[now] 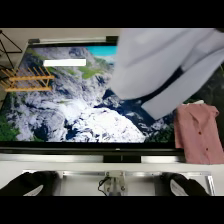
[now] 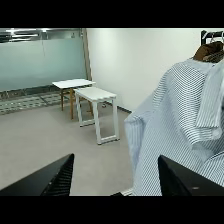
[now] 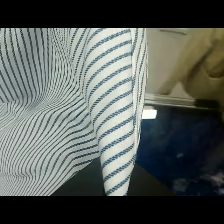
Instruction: Fold the shirts.
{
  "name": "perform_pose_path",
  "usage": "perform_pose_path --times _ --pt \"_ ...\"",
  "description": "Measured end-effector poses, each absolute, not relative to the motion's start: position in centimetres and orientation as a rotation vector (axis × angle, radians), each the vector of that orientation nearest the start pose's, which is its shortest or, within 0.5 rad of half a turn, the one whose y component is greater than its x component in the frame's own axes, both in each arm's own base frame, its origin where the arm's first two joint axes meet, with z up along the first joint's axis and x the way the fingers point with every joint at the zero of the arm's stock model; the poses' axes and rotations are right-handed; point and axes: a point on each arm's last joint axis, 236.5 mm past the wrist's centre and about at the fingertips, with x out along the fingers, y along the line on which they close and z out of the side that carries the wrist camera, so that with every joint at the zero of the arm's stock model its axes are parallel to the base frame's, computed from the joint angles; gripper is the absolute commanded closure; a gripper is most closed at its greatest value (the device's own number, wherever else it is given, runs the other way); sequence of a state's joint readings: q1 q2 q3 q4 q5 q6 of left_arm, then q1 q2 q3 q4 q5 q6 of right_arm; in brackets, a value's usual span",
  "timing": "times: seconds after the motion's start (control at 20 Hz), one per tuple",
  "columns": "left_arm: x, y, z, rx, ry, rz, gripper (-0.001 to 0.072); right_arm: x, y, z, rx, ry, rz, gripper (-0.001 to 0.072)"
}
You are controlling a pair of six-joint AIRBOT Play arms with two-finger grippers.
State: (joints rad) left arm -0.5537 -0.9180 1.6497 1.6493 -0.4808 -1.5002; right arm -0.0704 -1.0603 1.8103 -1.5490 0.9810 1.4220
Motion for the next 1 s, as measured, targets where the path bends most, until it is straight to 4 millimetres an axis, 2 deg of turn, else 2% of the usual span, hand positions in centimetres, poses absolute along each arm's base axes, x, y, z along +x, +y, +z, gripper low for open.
perform_pose_path --times 0.25,0.45,0.65,1.0 --pt "32.3 -18.9 51.3 0.063 -0.276 -0.496 0.0098 37.1 -14.1 42.0 -0.049 0.230 -0.346 0.0656" --pt "32.5 -19.0 50.5 0.072 -0.244 -0.497 0.0098 34.9 -20.7 41.4 0.008 0.237 -0.522 0.0656" --pt "32.7 -19.0 49.2 0.086 -0.189 -0.498 0.0098 32.6 -25.7 41.0 0.072 0.220 -0.659 0.0656" --pt "32.9 -19.1 48.3 0.096 -0.149 -0.499 0.0098 27.6 -32.5 42.1 0.107 0.140 -0.862 0.0656"
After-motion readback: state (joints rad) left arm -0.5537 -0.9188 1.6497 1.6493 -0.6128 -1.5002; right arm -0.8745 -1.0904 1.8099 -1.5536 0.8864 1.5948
